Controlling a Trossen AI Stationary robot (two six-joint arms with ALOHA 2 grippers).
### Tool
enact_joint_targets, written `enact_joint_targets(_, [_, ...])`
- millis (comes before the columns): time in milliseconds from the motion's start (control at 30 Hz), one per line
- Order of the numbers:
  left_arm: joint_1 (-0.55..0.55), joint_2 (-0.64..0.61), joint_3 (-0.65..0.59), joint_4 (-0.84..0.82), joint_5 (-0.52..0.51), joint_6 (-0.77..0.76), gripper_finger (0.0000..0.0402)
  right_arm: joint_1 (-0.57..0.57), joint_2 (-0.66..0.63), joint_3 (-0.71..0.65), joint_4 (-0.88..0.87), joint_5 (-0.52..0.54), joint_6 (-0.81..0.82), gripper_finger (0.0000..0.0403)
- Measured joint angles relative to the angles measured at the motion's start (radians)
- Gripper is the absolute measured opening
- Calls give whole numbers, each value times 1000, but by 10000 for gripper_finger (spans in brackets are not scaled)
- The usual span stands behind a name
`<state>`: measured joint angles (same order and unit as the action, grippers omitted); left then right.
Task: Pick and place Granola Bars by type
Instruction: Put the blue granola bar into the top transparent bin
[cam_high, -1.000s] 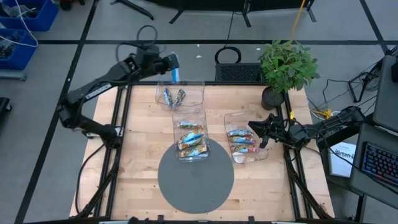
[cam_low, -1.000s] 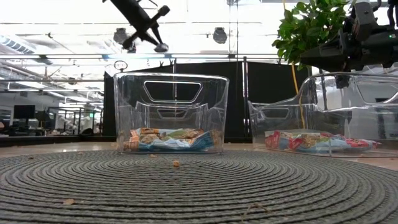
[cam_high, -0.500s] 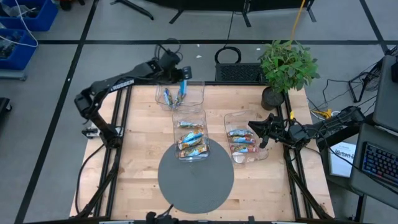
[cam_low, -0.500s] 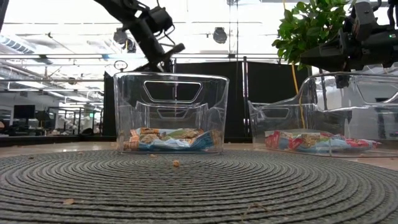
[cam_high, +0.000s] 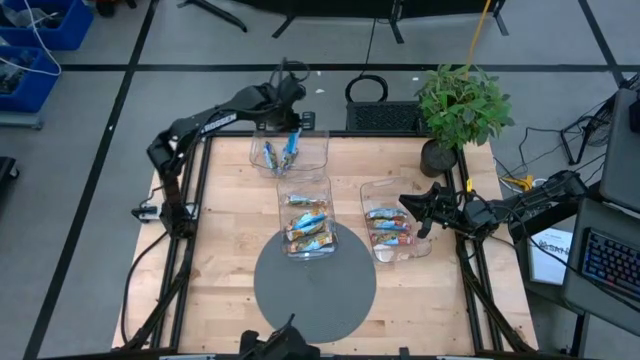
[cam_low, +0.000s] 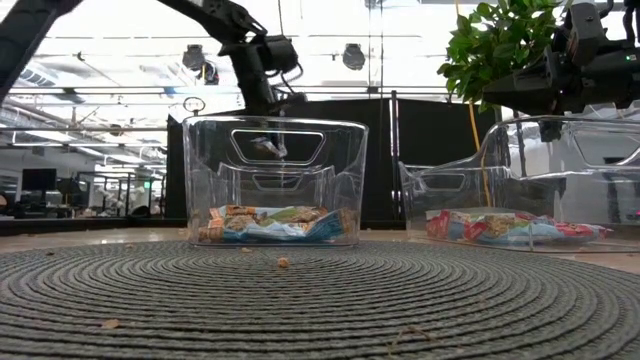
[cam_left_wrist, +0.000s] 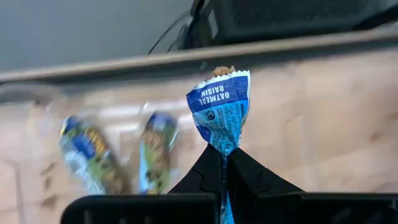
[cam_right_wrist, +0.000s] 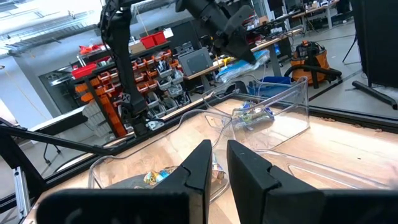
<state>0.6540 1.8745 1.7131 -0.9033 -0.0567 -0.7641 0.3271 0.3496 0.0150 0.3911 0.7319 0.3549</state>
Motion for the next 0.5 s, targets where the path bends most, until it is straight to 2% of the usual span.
enact_joint_targets(267, [0,171,209,-222,19,69,9,0,0,0,0,0,0,45])
enact_joint_targets(500, [0,246,240,-243,12,83,8,0,0,0,0,0,0,45])
